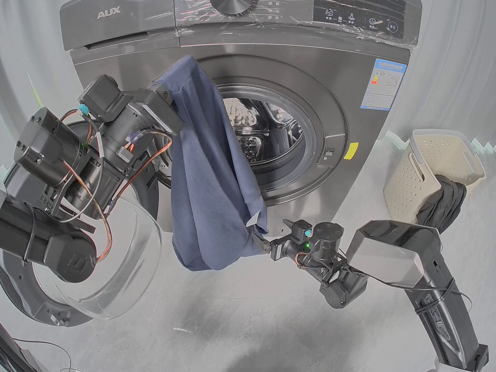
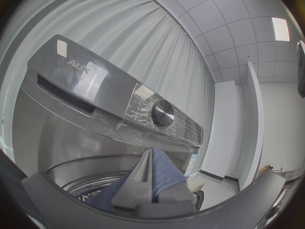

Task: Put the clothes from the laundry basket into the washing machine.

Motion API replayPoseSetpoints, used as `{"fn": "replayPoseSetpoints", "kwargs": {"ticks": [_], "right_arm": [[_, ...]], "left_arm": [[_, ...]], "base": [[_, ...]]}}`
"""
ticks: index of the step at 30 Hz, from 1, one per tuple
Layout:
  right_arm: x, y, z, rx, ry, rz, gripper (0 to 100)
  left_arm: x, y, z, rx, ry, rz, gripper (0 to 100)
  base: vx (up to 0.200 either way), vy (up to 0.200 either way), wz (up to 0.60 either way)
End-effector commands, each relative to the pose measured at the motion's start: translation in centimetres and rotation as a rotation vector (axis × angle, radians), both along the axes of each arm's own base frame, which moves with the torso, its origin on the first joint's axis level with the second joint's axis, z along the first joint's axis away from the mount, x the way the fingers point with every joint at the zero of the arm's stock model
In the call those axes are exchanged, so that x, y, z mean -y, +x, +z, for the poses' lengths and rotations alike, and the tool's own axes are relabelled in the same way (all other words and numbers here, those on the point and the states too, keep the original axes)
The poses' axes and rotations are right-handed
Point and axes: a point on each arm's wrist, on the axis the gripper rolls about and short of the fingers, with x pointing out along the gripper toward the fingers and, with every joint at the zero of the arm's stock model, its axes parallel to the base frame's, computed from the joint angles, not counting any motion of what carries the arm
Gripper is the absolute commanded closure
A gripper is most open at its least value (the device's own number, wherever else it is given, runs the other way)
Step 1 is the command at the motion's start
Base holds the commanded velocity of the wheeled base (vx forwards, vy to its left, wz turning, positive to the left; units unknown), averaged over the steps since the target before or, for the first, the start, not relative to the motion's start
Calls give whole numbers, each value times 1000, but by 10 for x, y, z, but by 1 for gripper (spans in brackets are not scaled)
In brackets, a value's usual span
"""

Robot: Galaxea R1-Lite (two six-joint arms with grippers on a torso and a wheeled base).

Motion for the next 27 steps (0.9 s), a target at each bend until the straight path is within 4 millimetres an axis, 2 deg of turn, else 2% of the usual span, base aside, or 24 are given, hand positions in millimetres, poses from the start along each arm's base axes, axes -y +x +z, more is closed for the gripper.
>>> {"fn": "replayPoseSetpoints", "kwargs": {"ticks": [1,15,16,27], "right_arm": [[-5,7,-5,20,-3,3,0],[-11,16,-8,45,7,4,0],[-11,16,-8,46,8,4,100],[-7,15,-2,57,14,-2,100]], "left_arm": [[0,0,-1,-2,1,0,100],[0,1,-1,-4,2,0,100],[1,1,-2,-5,3,0,100],[0,2,-3,-8,3,1,100]], "base": [[0,0,0],[0,0,0],[0,0,0],[0,0,0]]}}
